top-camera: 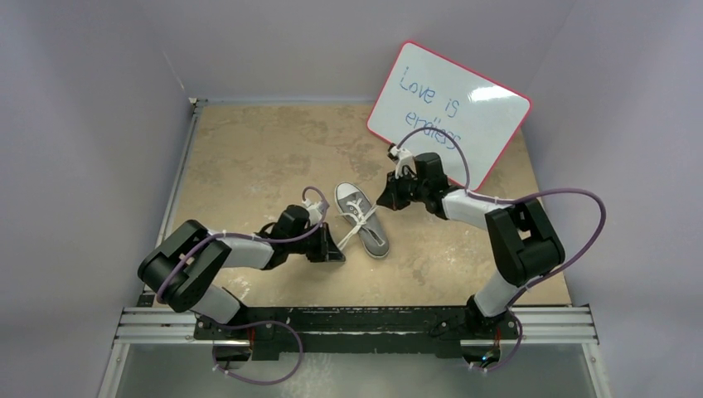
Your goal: Tie the shoes
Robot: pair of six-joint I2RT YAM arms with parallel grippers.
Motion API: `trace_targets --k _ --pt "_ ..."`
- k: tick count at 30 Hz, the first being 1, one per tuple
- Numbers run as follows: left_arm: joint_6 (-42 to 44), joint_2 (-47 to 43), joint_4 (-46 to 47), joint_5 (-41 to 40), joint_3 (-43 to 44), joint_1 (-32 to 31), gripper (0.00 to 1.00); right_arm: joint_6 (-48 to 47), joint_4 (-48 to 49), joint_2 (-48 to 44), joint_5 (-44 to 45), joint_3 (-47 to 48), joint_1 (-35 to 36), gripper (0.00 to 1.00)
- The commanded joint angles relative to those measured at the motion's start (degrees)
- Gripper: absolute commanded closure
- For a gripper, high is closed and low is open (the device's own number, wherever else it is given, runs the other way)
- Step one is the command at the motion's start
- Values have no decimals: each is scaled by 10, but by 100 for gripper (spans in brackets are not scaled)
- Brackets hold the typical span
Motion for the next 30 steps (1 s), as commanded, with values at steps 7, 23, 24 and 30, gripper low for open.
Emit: trace_targets --k 7,23,24,30 --pt "112 48 -129 -74 172 6 100 -130 -196 -9 8 140 -13 85" --pt "130 129 -128 41 236 55 100 -606 -179 -204 -128 -20 135 29" --pt "128 129 -126 42 237 55 100 -622 -171 -203 -129 -28 140 29" --pt "133 135 -133 53 239 55 100 -708 -165 -155 -124 -7 155 32"
